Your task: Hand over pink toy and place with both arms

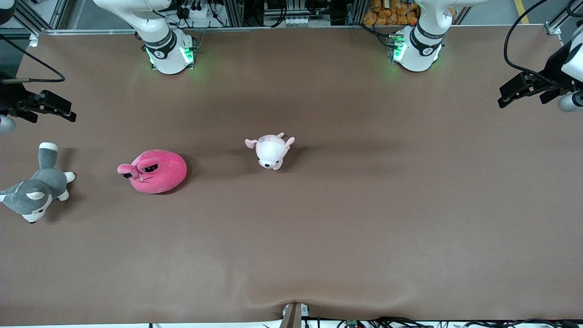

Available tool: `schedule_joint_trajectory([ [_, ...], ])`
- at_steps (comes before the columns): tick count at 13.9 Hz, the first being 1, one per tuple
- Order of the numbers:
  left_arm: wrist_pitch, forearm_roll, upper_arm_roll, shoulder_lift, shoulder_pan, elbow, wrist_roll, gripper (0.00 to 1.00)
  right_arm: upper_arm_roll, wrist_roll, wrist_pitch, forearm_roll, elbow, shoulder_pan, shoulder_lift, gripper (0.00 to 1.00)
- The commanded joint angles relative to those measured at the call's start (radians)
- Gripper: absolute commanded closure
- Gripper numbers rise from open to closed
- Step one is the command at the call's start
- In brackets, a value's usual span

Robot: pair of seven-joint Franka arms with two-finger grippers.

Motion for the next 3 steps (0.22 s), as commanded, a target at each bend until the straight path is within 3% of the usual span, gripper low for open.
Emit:
schedule_joint_trajectory([
  [1,-0.023,0.017,-0.005,0.004,0.002,0.034,0.01,0.0,0.005,0.004,0.002,-0.004,-0.023,-0.008,-0.022,0.0],
  [3,-0.035,0.017,-0.005,0.004,0.002,0.035,0.011,0.0,0.005,0.006,0.001,-0.004,-0.026,-0.01,-0.022,0.0],
])
